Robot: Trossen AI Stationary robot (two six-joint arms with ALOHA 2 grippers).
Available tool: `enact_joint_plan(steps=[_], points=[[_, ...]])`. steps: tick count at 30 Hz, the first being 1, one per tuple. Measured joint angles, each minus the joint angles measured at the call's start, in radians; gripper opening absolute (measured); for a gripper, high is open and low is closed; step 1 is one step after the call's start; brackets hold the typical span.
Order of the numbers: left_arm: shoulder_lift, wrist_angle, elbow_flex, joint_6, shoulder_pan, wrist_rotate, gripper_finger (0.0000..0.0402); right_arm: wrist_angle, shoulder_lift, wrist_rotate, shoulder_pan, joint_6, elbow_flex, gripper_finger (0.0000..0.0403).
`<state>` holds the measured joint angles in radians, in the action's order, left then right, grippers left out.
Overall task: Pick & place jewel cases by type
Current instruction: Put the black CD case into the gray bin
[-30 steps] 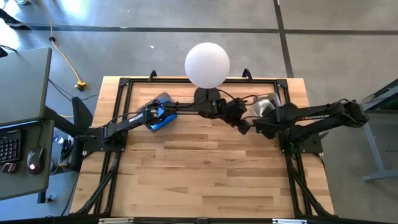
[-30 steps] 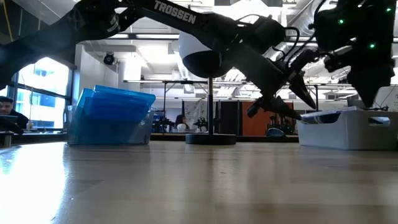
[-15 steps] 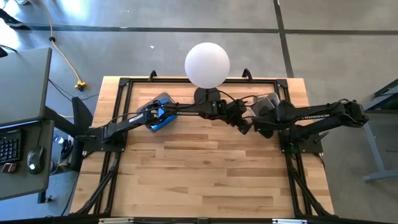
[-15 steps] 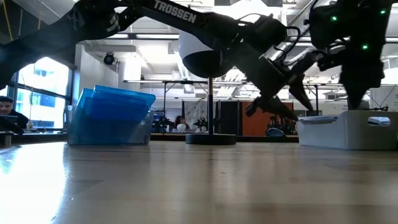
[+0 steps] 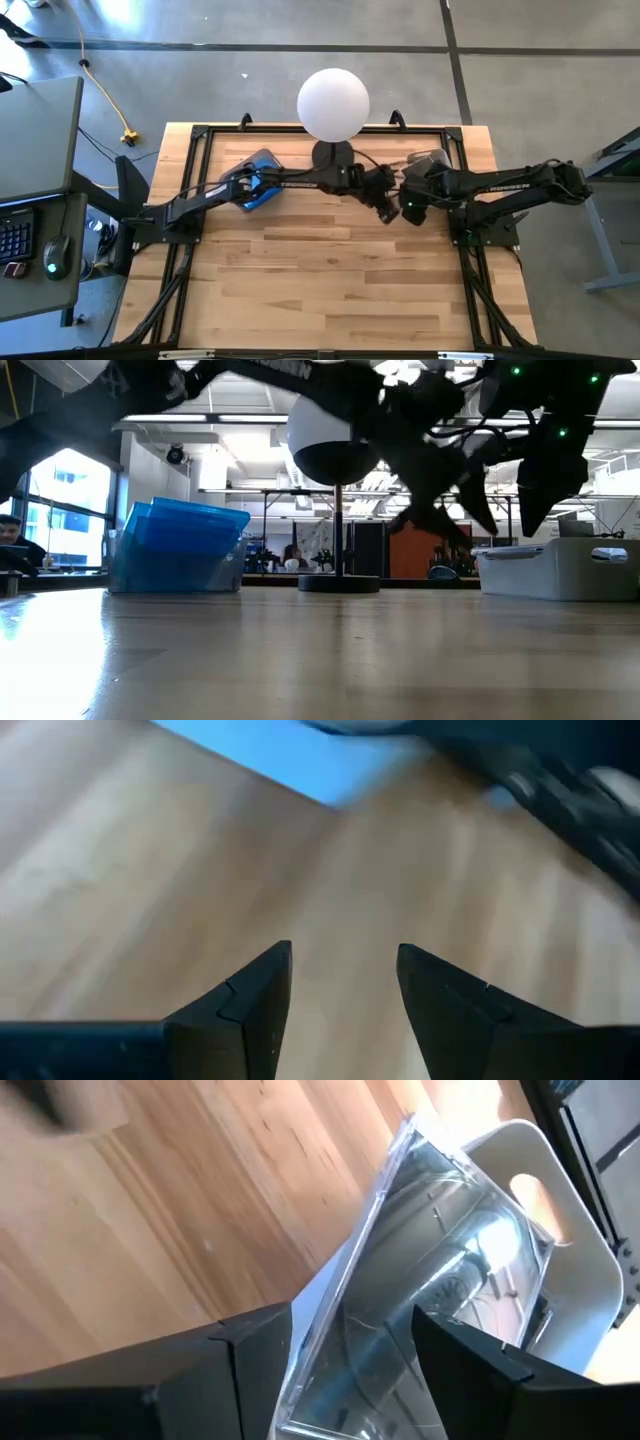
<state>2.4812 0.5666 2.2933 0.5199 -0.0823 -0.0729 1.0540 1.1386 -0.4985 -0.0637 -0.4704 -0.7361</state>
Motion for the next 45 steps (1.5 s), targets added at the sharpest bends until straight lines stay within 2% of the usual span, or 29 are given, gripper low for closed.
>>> enact_joint_plan(steps=[3, 9, 13, 15, 17, 21, 23, 26, 28, 36, 40, 42, 45], points=[[-0.045, 0.085, 0.002, -0.05, 0.052, 0.073, 0.0182, -0.003, -0.005, 0.0, 0.013, 0.001, 0.0, 0.0204], [-0.16, 0.447, 0.002, -0.044, 0.16, 0.42, 0.0182, -0.006, -0.028, 0.001, 0.092, 0.006, 0.0, 0.019], [-0.256, 0.729, 0.002, 0.034, 0.246, 0.553, 0.0182, -0.053, -0.036, 0.008, 0.152, 0.017, 0.0, 0.0148], [-0.31, 0.902, 0.002, 0.117, 0.294, 0.607, 0.0182, -0.103, -0.033, 0.015, 0.172, 0.031, 0.0, 0.0118], [-0.368, 1.004, 0.002, 0.218, 0.343, 0.673, 0.0182, -0.18, -0.029, 0.03, 0.178, 0.062, 0.0, 0.0085], [-0.499, 0.982, -0.031, 0.243, 0.446, 0.72, 0.0182, -0.365, -0.008, 0.03, 0.145, 0.173, 0.0, 0.0018], [-0.547, 0.994, -0.027, 0.273, 0.497, 0.782, 0.0182, -0.397, 0.008, 0.028, 0.098, 0.209, -0.001, 0.0006], [-0.588, 1.001, -0.031, 0.316, 0.565, 0.888, 0.0182, -0.375, 0.056, 0.041, 0.012, 0.202, 0.0, 0.0009], [-0.612, 1.006, -0.031, 0.316, 0.599, 0.913, 0.0182, -0.371, 0.104, 0.063, -0.045, 0.219, 0.0, 0.0003], [-0.631, 1.005, -0.031, 0.323, 0.639, 0.909, 0.0182, -0.472, 0.257, 0.137, -0.208, 0.373, 0.0, 0.0002], [-0.631, 1.005, -0.031, 0.323, 0.638, 0.894, 0.0182, -0.322, 0.289, 0.033, -0.273, 0.311, -0.004, 0.0001], [-0.631, 1.005, -0.031, 0.323, 0.639, 0.895, 0.0182, -0.302, 0.285, -0.022, -0.293, 0.269, -0.005, 0.0001], [-0.631, 1.005, -0.031, 0.323, 0.639, 0.902, 0.0182, -0.31, 0.253, -0.025, -0.304, 0.269, -0.005, 0.0001]])
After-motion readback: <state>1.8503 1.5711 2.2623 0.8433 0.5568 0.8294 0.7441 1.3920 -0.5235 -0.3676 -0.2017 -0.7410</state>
